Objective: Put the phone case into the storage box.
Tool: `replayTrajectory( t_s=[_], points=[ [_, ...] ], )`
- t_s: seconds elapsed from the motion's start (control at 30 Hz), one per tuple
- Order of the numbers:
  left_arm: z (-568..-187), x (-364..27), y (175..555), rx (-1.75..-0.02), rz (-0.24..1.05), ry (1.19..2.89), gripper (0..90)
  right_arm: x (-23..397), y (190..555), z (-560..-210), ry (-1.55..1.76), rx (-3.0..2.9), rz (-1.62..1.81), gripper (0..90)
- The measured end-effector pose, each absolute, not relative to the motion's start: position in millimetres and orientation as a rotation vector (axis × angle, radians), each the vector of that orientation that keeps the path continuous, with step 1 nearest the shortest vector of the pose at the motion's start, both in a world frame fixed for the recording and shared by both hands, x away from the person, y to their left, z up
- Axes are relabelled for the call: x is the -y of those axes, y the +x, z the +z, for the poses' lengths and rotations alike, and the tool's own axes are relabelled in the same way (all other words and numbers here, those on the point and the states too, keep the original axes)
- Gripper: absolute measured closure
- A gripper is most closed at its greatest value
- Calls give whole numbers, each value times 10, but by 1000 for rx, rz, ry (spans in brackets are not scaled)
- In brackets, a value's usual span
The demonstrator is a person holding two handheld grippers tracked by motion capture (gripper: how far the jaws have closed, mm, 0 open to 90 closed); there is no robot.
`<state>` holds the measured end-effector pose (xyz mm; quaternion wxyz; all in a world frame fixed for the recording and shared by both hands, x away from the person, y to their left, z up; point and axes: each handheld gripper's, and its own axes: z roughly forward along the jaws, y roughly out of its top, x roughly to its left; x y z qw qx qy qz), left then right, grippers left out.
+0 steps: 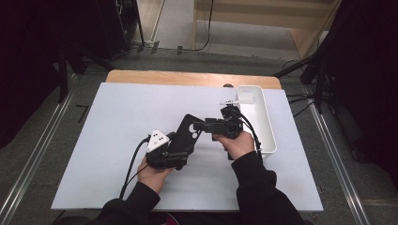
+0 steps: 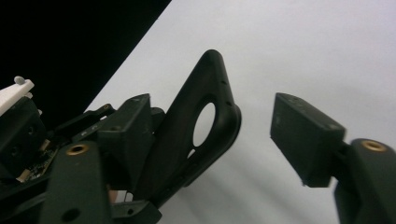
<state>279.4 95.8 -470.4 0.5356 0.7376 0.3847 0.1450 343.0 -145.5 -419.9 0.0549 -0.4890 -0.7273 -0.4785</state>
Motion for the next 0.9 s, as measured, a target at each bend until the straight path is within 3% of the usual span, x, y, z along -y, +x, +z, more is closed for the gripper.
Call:
replayTrajectory(
  t_s=[0.4,0.9],
  points=[
    [-4698,-939,2763,-924,356,1757,139,1393,3501,-4217,-1527,2123,-1358,677],
    [-4724,-907,2742,-899,386,1770,137,1436,3509,-4176,-1541,2025,-1315,742]
  ],
)
